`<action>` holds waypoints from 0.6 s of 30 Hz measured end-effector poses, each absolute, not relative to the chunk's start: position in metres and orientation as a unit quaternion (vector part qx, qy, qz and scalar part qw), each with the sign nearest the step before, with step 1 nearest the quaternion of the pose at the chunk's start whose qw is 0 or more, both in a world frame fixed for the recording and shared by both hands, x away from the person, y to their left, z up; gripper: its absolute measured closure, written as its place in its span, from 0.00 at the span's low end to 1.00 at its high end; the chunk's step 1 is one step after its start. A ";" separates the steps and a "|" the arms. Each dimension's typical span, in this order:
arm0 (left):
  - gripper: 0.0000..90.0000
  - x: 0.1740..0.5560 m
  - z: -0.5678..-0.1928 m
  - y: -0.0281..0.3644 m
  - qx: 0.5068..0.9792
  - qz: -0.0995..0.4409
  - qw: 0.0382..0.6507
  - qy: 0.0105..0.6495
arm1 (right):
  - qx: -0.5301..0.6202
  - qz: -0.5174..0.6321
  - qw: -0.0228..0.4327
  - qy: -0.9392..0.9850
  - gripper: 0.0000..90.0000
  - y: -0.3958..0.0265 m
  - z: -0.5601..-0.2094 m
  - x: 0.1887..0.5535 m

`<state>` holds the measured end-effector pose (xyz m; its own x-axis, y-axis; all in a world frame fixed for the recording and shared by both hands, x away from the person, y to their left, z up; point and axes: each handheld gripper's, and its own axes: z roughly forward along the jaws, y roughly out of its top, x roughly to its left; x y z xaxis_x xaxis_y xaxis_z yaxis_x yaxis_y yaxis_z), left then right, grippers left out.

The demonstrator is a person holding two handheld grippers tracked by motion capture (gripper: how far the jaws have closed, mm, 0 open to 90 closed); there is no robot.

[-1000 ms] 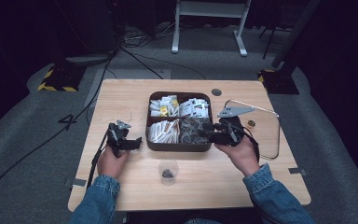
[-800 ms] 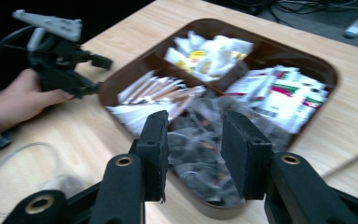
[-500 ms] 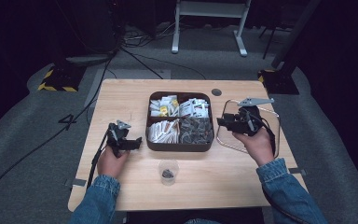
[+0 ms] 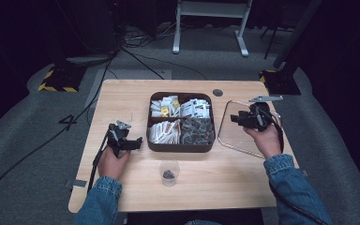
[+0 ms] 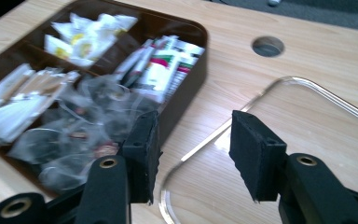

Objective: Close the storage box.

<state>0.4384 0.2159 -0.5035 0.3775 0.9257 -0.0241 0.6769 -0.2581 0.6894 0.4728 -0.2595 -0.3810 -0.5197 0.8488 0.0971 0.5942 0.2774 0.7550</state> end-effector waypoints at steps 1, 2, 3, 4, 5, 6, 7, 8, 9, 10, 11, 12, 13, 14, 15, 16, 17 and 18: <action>0.16 0.438 -0.503 0.216 0.768 0.198 0.314 0.521 | 0.466 0.382 0.166 0.780 0.57 -0.262 -0.383 0.475; 0.17 0.438 -0.503 0.216 0.769 0.199 0.313 0.520 | 0.471 0.379 0.166 0.779 0.56 -0.265 -0.385 0.478; 0.17 0.438 -0.503 0.216 0.769 0.200 0.314 0.519 | 0.475 0.374 0.168 0.778 0.55 -0.268 -0.388 0.480; 0.17 0.438 -0.503 0.216 0.769 0.200 0.314 0.519 | 0.480 0.372 0.170 0.776 0.55 -0.271 -0.390 0.482; 0.17 0.438 -0.503 0.216 0.769 0.200 0.314 0.519 | 0.485 0.370 0.171 0.774 0.54 -0.274 -0.392 0.484; 0.17 0.438 -0.504 0.216 0.769 0.200 0.314 0.519 | 0.490 0.368 0.171 0.771 0.53 -0.277 -0.394 0.486; 0.17 0.438 -0.504 0.216 0.769 0.200 0.314 0.519 | 0.496 0.366 0.174 0.768 0.52 -0.280 -0.396 0.488; 0.17 0.438 -0.504 0.216 0.769 0.199 0.314 0.520 | 0.499 0.364 0.176 0.766 0.51 -0.283 -0.398 0.490; 0.17 0.438 -0.504 0.216 0.768 0.199 0.315 0.521 | 0.502 0.362 0.180 0.765 0.51 -0.286 -0.400 0.491; 0.17 0.438 -0.504 0.216 0.768 0.199 0.315 0.521 | 0.507 0.358 0.184 0.762 0.50 -0.290 -0.402 0.493; 0.17 0.438 -0.504 0.216 0.768 0.199 0.314 0.521 | 0.512 0.355 0.185 0.760 0.50 -0.291 -0.404 0.494; 0.17 0.438 -0.504 0.216 0.768 0.199 0.315 0.521 | 0.515 0.351 0.189 0.759 0.50 -0.294 -0.406 0.495; 0.17 0.438 -0.504 0.216 0.768 0.199 0.315 0.521 | 0.520 0.345 0.192 0.757 0.50 -0.297 -0.409 0.497; 0.17 0.438 -0.504 0.216 0.768 0.199 0.315 0.521 | 0.523 0.343 0.193 0.756 0.50 -0.299 -0.411 0.499; 0.17 0.438 -0.504 0.216 0.768 0.199 0.315 0.521 | 0.530 0.339 0.195 0.752 0.50 -0.302 -0.414 0.500; 0.17 0.438 -0.504 0.216 0.768 0.199 0.315 0.521 | 0.535 0.337 0.196 0.750 0.50 -0.306 -0.416 0.502; 0.17 0.438 -0.503 0.216 0.769 0.199 0.314 0.521 | 0.538 0.337 0.197 0.747 0.50 -0.308 -0.418 0.503; 0.17 0.438 -0.503 0.216 0.769 0.199 0.314 0.521 | 0.546 0.335 0.197 0.743 0.50 -0.313 -0.421 0.506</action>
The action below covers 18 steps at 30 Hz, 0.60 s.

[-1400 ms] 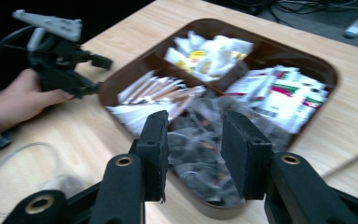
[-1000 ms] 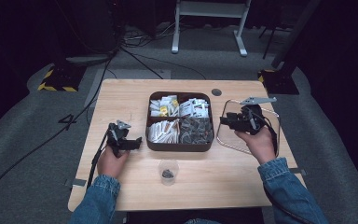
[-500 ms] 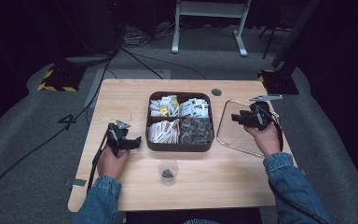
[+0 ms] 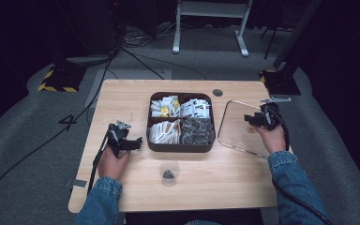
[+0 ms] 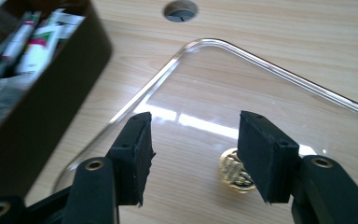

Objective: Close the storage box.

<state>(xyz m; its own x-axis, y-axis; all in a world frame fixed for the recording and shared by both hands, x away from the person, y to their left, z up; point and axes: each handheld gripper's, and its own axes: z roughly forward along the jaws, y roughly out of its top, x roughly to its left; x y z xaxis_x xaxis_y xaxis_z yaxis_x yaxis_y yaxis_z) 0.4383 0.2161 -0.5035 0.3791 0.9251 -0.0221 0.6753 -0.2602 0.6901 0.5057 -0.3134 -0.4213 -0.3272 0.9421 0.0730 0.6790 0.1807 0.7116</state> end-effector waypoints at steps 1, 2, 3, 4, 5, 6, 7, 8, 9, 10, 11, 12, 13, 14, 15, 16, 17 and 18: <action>0.17 0.438 -0.503 0.216 0.769 0.199 0.314 0.520 | 0.553 0.332 0.194 0.739 0.50 -0.317 -0.424 0.508; 0.17 0.438 -0.503 0.216 0.769 0.199 0.314 0.521 | 0.562 0.326 0.191 0.736 0.50 -0.321 -0.429 0.510; 0.17 0.438 -0.503 0.216 0.769 0.198 0.314 0.521 | 0.567 0.319 0.190 0.735 0.50 -0.324 -0.432 0.512; 0.17 0.439 -0.503 0.216 0.769 0.198 0.314 0.521 | 0.570 0.317 0.190 0.734 0.50 -0.325 -0.434 0.513; 0.17 0.439 -0.503 0.216 0.769 0.198 0.314 0.520 | 0.576 0.311 0.188 0.732 0.49 -0.328 -0.437 0.515; 0.17 0.439 -0.503 0.216 0.769 0.198 0.314 0.520 | 0.581 0.308 0.186 0.730 0.49 -0.330 -0.441 0.516; 0.17 0.439 -0.503 0.216 0.769 0.198 0.314 0.520 | 0.582 0.307 0.185 0.730 0.49 -0.331 -0.443 0.517; 0.17 0.439 -0.503 0.216 0.769 0.198 0.314 0.520 | 0.583 0.306 0.184 0.730 0.49 -0.332 -0.445 0.518; 0.17 0.439 -0.503 0.216 0.769 0.198 0.314 0.520 | 0.585 0.304 0.184 0.729 0.49 -0.332 -0.447 0.518; 0.17 0.439 -0.503 0.216 0.769 0.198 0.314 0.520 | 0.587 0.302 0.182 0.729 0.48 -0.333 -0.450 0.519; 0.17 0.439 -0.503 0.216 0.769 0.198 0.314 0.520 | 0.590 0.300 0.180 0.728 0.48 -0.333 -0.453 0.519; 0.17 0.439 -0.503 0.216 0.769 0.198 0.314 0.521 | 0.593 0.297 0.178 0.727 0.48 -0.333 -0.455 0.520; 0.17 0.439 -0.503 0.216 0.769 0.198 0.314 0.520 | 0.594 0.293 0.176 0.728 0.48 -0.333 -0.458 0.520; 0.17 0.439 -0.503 0.216 0.769 0.198 0.314 0.521 | 0.595 0.290 0.175 0.729 0.48 -0.333 -0.461 0.521; 0.17 0.439 -0.503 0.216 0.769 0.198 0.314 0.520 | 0.594 0.290 0.174 0.730 0.48 -0.333 -0.462 0.521; 0.17 0.439 -0.503 0.216 0.769 0.198 0.314 0.521 | 0.596 0.288 0.174 0.729 0.48 -0.333 -0.464 0.521; 0.17 0.439 -0.503 0.216 0.769 0.198 0.314 0.520 | 0.596 0.287 0.173 0.730 0.48 -0.333 -0.466 0.521; 0.17 0.439 -0.503 0.216 0.769 0.198 0.314 0.521 | 0.596 0.285 0.171 0.731 0.48 -0.332 -0.467 0.522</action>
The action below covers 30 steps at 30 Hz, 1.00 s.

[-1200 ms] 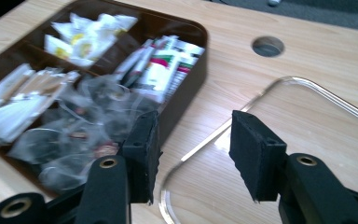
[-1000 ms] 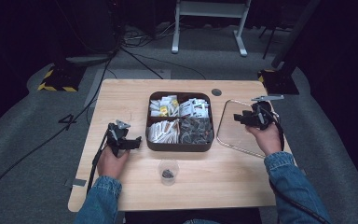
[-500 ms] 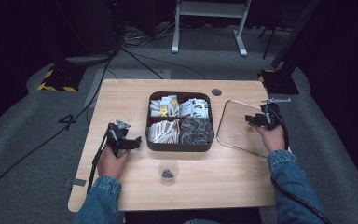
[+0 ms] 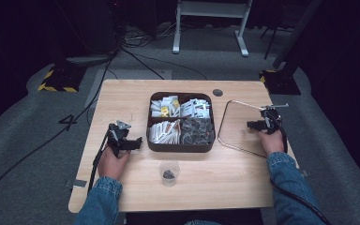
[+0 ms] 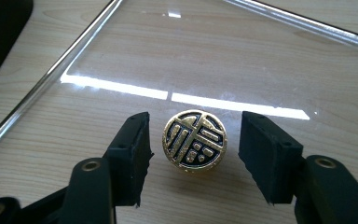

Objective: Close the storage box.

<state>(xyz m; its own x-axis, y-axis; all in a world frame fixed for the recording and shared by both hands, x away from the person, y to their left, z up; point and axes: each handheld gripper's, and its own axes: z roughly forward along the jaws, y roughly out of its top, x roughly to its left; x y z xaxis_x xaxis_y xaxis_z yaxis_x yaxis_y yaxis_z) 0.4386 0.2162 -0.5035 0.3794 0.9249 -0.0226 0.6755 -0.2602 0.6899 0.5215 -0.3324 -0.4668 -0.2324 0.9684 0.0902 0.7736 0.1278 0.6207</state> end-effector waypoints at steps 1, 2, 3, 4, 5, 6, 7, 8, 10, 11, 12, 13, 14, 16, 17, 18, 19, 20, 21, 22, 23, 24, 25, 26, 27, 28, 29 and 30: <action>0.17 0.439 -0.503 0.216 0.769 0.198 0.314 0.520 | 0.596 0.282 0.171 0.732 0.48 -0.332 -0.468 0.522; 0.17 0.439 -0.503 0.216 0.769 0.198 0.314 0.520 | 0.598 0.279 0.170 0.732 0.48 -0.331 -0.469 0.522; 0.17 0.439 -0.503 0.216 0.769 0.198 0.314 0.520 | 0.597 0.278 0.169 0.734 0.48 -0.331 -0.471 0.522; 0.17 0.439 -0.503 0.216 0.769 0.198 0.314 0.520 | 0.597 0.274 0.166 0.735 0.48 -0.330 -0.472 0.522; 0.17 0.439 -0.503 0.216 0.769 0.198 0.314 0.521 | 0.597 0.270 0.162 0.738 0.49 -0.329 -0.473 0.523; 0.17 0.439 -0.503 0.216 0.769 0.198 0.315 0.521 | 0.600 0.265 0.159 0.738 0.50 -0.328 -0.473 0.524; 0.17 0.439 -0.503 0.216 0.769 0.198 0.314 0.521 | 0.598 0.260 0.159 0.741 0.51 -0.327 -0.474 0.524; 0.17 0.439 -0.503 0.216 0.769 0.198 0.314 0.520 | 0.596 0.256 0.162 0.744 0.52 -0.326 -0.474 0.525; 0.17 0.439 -0.503 0.216 0.769 0.198 0.314 0.520 | 0.595 0.254 0.161 0.745 0.53 -0.325 -0.474 0.526; 0.17 0.439 -0.503 0.216 0.769 0.198 0.314 0.520 | 0.597 0.251 0.162 0.745 0.54 -0.324 -0.474 0.526; 0.17 0.439 -0.503 0.216 0.769 0.198 0.314 0.520 | 0.595 0.251 0.164 0.745 0.55 -0.323 -0.474 0.526; 0.17 0.439 -0.503 0.216 0.769 0.198 0.314 0.520 | 0.595 0.248 0.168 0.746 0.56 -0.323 -0.474 0.526; 0.17 0.439 -0.503 0.216 0.769 0.198 0.314 0.520 | 0.594 0.246 0.170 0.747 0.57 -0.322 -0.474 0.526; 0.17 0.439 -0.503 0.216 0.769 0.198 0.314 0.520 | 0.592 0.240 0.178 0.749 0.59 -0.321 -0.475 0.526; 0.17 0.439 -0.503 0.216 0.769 0.198 0.314 0.520 | 0.590 0.237 0.182 0.750 0.60 -0.320 -0.475 0.526; 0.17 0.439 -0.503 0.216 0.769 0.198 0.314 0.520 | 0.589 0.235 0.186 0.751 0.62 -0.320 -0.475 0.525; 0.17 0.439 -0.503 0.216 0.769 0.198 0.314 0.521 | 0.587 0.234 0.189 0.752 0.63 -0.320 -0.475 0.525; 0.17 0.439 -0.503 0.216 0.769 0.198 0.314 0.521 | 0.585 0.233 0.190 0.753 0.63 -0.320 -0.475 0.525; 0.17 0.439 -0.503 0.216 0.769 0.198 0.314 0.521 | 0.584 0.234 0.189 0.754 0.63 -0.320 -0.475 0.525; 0.17 0.439 -0.503 0.216 0.769 0.198 0.314 0.521 | 0.583 0.234 0.188 0.755 0.63 -0.321 -0.475 0.525; 0.17 0.439 -0.503 0.216 0.769 0.198 0.314 0.521 | 0.583 0.235 0.187 0.755 0.63 -0.321 -0.475 0.525; 0.17 0.439 -0.503 0.216 0.769 0.198 0.314 0.521 | 0.582 0.234 0.185 0.756 0.63 -0.321 -0.475 0.525; 0.17 0.439 -0.503 0.216 0.769 0.198 0.314 0.521 | 0.581 0.235 0.185 0.757 0.63 -0.321 -0.475 0.526; 0.17 0.439 -0.503 0.216 0.769 0.198 0.314 0.521 | 0.581 0.235 0.186 0.757 0.64 -0.321 -0.475 0.525; 0.17 0.439 -0.503 0.216 0.769 0.198 0.314 0.521 | 0.580 0.235 0.187 0.757 0.64 -0.321 -0.475 0.525; 0.17 0.439 -0.503 0.216 0.769 0.198 0.314 0.521 | 0.580 0.235 0.189 0.757 0.64 -0.321 -0.475 0.525; 0.17 0.439 -0.503 0.216 0.769 0.198 0.314 0.521 | 0.578 0.237 0.191 0.757 0.64 -0.321 -0.475 0.525; 0.17 0.439 -0.503 0.216 0.769 0.198 0.314 0.521 | 0.578 0.238 0.191 0.757 0.64 -0.321 -0.476 0.524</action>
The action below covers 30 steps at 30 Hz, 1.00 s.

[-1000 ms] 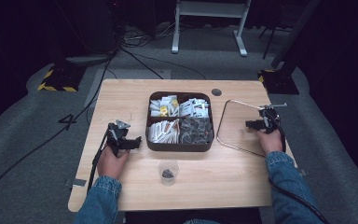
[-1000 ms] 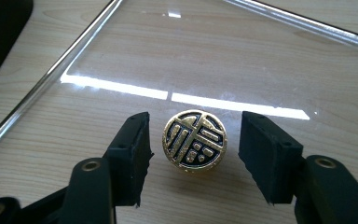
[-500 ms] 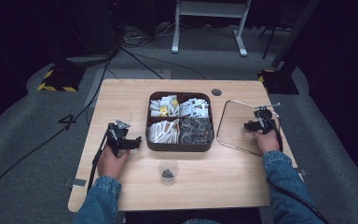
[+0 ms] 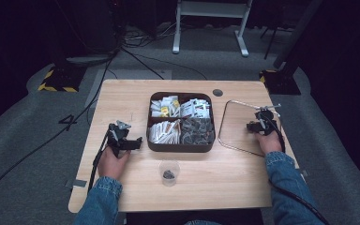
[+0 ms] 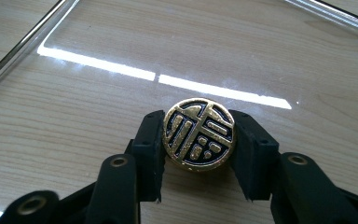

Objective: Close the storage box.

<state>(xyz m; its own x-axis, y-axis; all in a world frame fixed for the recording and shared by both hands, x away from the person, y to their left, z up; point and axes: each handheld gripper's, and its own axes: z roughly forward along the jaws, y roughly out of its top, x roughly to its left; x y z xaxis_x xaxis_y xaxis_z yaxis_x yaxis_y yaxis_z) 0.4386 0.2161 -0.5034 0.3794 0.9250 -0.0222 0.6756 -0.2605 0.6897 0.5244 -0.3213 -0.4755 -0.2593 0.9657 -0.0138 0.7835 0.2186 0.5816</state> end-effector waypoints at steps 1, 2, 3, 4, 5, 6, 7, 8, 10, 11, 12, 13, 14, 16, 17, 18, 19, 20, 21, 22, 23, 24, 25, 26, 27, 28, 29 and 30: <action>0.17 0.439 -0.503 0.216 0.769 0.198 0.314 0.521 | 0.577 0.239 0.191 0.757 0.64 -0.322 -0.476 0.524; 0.17 0.439 -0.503 0.216 0.769 0.198 0.314 0.521 | 0.577 0.241 0.191 0.757 0.64 -0.322 -0.476 0.524; 0.17 0.439 -0.503 0.216 0.769 0.198 0.315 0.521 | 0.576 0.241 0.191 0.757 0.64 -0.322 -0.476 0.524; 0.17 0.439 -0.503 0.216 0.769 0.198 0.314 0.521 | 0.577 0.241 0.191 0.757 0.64 -0.322 -0.476 0.524; 0.17 0.439 -0.503 0.216 0.769 0.198 0.314 0.521 | 0.577 0.241 0.191 0.757 0.64 -0.322 -0.476 0.524; 0.17 0.439 -0.503 0.216 0.769 0.198 0.314 0.520 | 0.577 0.240 0.192 0.757 0.64 -0.322 -0.476 0.524; 0.17 0.439 -0.503 0.216 0.769 0.198 0.314 0.521 | 0.577 0.240 0.191 0.757 0.64 -0.322 -0.476 0.525; 0.17 0.439 -0.503 0.216 0.769 0.198 0.314 0.521 | 0.577 0.239 0.190 0.758 0.64 -0.322 -0.475 0.525; 0.17 0.439 -0.503 0.216 0.769 0.198 0.314 0.520 | 0.575 0.237 0.190 0.759 0.64 -0.321 -0.475 0.525; 0.17 0.439 -0.503 0.216 0.769 0.198 0.314 0.520 | 0.574 0.236 0.192 0.760 0.64 -0.321 -0.475 0.525; 0.17 0.439 -0.503 0.216 0.769 0.198 0.314 0.521 | 0.573 0.236 0.193 0.761 0.64 -0.321 -0.475 0.525; 0.17 0.439 -0.503 0.216 0.769 0.198 0.314 0.521 | 0.574 0.236 0.195 0.760 0.64 -0.321 -0.475 0.525; 0.17 0.439 -0.503 0.216 0.769 0.198 0.314 0.521 | 0.575 0.237 0.196 0.758 0.64 -0.321 -0.475 0.525; 0.17 0.439 -0.503 0.216 0.769 0.198 0.314 0.521 | 0.577 0.239 0.198 0.755 0.64 -0.321 -0.476 0.525; 0.17 0.439 -0.503 0.216 0.769 0.198 0.314 0.521 | 0.578 0.241 0.198 0.754 0.64 -0.321 -0.476 0.525; 0.17 0.439 -0.503 0.216 0.769 0.198 0.314 0.520 | 0.580 0.242 0.198 0.752 0.64 -0.321 -0.476 0.524; 0.17 0.439 -0.503 0.216 0.769 0.198 0.314 0.521 | 0.581 0.242 0.197 0.752 0.64 -0.322 -0.476 0.524; 0.17 0.439 -0.503 0.216 0.769 0.198 0.314 0.521 | 0.583 0.243 0.196 0.751 0.64 -0.322 -0.475 0.524; 0.17 0.439 -0.503 0.216 0.769 0.198 0.314 0.520 | 0.583 0.243 0.197 0.750 0.64 -0.323 -0.475 0.524; 0.17 0.439 -0.503 0.216 0.769 0.198 0.314 0.521 | 0.584 0.245 0.196 0.749 0.64 -0.324 -0.474 0.523; 0.17 0.439 -0.503 0.216 0.769 0.198 0.314 0.520 | 0.584 0.246 0.197 0.748 0.64 -0.324 -0.473 0.522; 0.17 0.439 -0.503 0.216 0.769 0.198 0.314 0.521 | 0.585 0.249 0.196 0.747 0.64 -0.325 -0.471 0.521; 0.17 0.439 -0.503 0.216 0.769 0.198 0.314 0.520 | 0.582 0.249 0.198 0.748 0.64 -0.326 -0.470 0.521; 0.17 0.439 -0.503 0.216 0.769 0.198 0.314 0.521 | 0.583 0.251 0.199 0.747 0.64 -0.327 -0.468 0.520; 0.17 0.439 -0.503 0.216 0.769 0.198 0.314 0.521 | 0.584 0.252 0.200 0.746 0.64 -0.328 -0.465 0.519; 0.17 0.439 -0.503 0.216 0.769 0.198 0.314 0.520 | 0.584 0.254 0.200 0.745 0.64 -0.329 -0.463 0.518; 0.17 0.439 -0.503 0.216 0.769 0.198 0.314 0.521 | 0.584 0.256 0.201 0.744 0.64 -0.330 -0.461 0.518; 0.17 0.439 -0.503 0.216 0.769 0.198 0.314 0.520 | 0.583 0.259 0.202 0.744 0.64 -0.331 -0.458 0.517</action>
